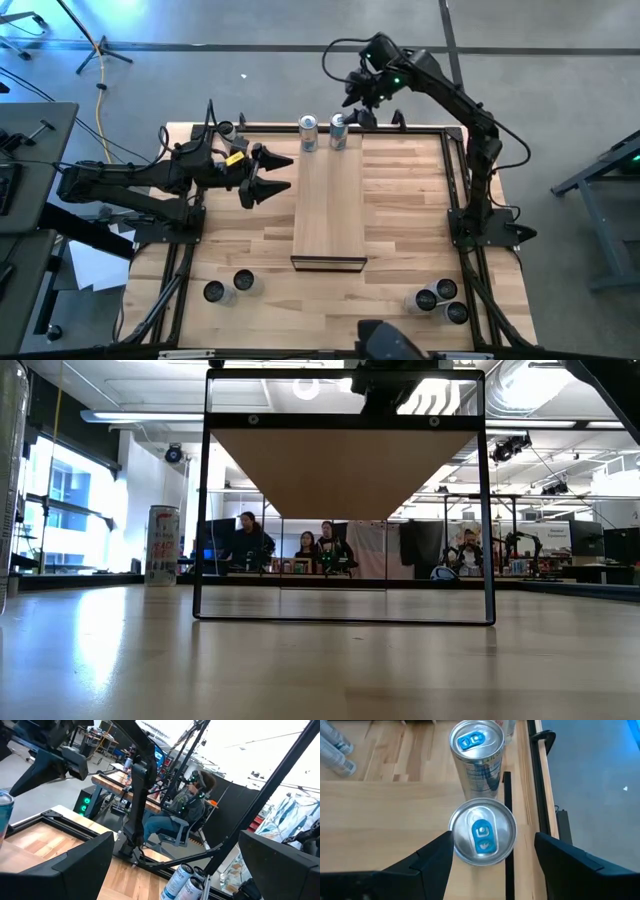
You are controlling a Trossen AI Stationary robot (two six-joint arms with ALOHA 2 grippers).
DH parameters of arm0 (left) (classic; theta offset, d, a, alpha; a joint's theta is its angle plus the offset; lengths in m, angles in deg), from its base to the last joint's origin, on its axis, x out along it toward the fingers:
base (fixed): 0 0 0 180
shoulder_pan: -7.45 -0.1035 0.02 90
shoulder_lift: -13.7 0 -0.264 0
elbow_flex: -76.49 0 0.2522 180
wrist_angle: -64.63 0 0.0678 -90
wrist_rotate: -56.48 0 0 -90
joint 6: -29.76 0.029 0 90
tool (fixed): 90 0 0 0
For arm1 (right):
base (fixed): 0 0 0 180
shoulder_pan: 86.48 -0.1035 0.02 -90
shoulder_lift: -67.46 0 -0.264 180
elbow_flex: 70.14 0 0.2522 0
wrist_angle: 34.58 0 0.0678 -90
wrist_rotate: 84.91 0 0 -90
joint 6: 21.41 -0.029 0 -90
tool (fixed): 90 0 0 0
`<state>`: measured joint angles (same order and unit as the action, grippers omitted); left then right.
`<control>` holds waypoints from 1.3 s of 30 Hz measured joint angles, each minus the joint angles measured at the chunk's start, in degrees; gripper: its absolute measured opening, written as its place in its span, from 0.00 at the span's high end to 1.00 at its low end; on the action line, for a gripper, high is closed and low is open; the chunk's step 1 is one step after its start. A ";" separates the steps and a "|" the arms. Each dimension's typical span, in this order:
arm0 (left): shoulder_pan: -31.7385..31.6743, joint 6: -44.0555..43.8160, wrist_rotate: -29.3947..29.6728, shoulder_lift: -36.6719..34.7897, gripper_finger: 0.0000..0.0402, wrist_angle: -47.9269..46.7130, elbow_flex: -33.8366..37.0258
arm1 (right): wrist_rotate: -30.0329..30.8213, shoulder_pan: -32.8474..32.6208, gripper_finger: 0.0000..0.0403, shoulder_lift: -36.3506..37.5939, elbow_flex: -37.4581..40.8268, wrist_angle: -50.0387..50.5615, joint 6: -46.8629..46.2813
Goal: Place canned beverage on shelf
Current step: Put the blue soda can on the shelf aligned with the other blue soda can
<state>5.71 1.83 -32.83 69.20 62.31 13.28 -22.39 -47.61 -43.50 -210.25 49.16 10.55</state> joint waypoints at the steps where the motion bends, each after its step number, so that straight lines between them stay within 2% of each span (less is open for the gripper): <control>1: 0.01 0.00 0.00 0.00 0.00 0.00 0.00 | -0.02 -0.08 0.35 0.00 0.17 -0.04 0.00; 18: 0.02 -0.20 0.00 0.00 0.00 -0.02 0.00 | -0.15 -2.12 0.34 0.04 0.68 -0.99 0.57; 39: 0.01 -0.51 0.00 0.00 0.00 -0.02 0.00 | 2.64 -2.32 0.35 0.04 0.66 -1.66 -0.44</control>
<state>5.72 1.32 -32.83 69.20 62.28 13.28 -19.75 -49.93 -43.45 -209.59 47.50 10.12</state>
